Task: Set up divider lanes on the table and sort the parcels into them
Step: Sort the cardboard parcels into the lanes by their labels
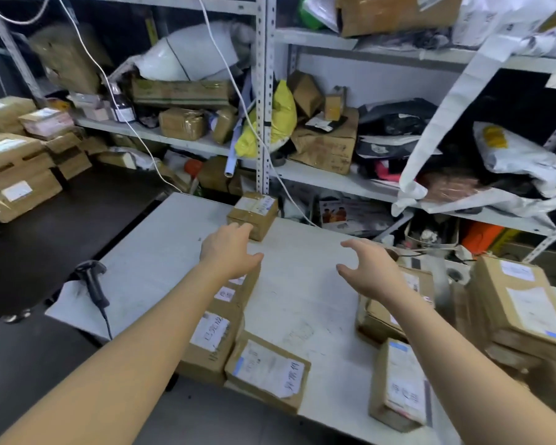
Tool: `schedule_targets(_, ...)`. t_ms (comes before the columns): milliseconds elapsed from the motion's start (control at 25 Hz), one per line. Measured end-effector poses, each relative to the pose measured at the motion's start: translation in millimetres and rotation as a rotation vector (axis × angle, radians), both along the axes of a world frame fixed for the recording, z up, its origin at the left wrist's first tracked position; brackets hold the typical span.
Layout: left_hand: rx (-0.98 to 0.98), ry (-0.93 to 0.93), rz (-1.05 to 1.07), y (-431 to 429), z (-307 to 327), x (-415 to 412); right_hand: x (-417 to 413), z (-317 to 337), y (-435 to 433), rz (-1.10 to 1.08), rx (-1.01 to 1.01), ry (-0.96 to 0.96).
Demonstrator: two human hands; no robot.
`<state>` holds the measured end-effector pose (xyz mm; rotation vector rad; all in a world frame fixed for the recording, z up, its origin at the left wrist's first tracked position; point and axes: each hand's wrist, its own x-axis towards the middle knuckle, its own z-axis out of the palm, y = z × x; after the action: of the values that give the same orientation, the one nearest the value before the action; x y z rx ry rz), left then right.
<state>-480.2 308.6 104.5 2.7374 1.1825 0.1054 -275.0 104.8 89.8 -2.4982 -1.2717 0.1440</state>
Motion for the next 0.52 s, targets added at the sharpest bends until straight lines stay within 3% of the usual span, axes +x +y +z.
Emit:
schedule_targets(160,-0.033,-0.022,0.009,63,-14,3,12,-19,70,0.002,-0.001,0.049)
schedule_targets(520,-0.24,0.026,0.099,203,-95,45,62,-99,222,-0.06,-0.014,0.349)
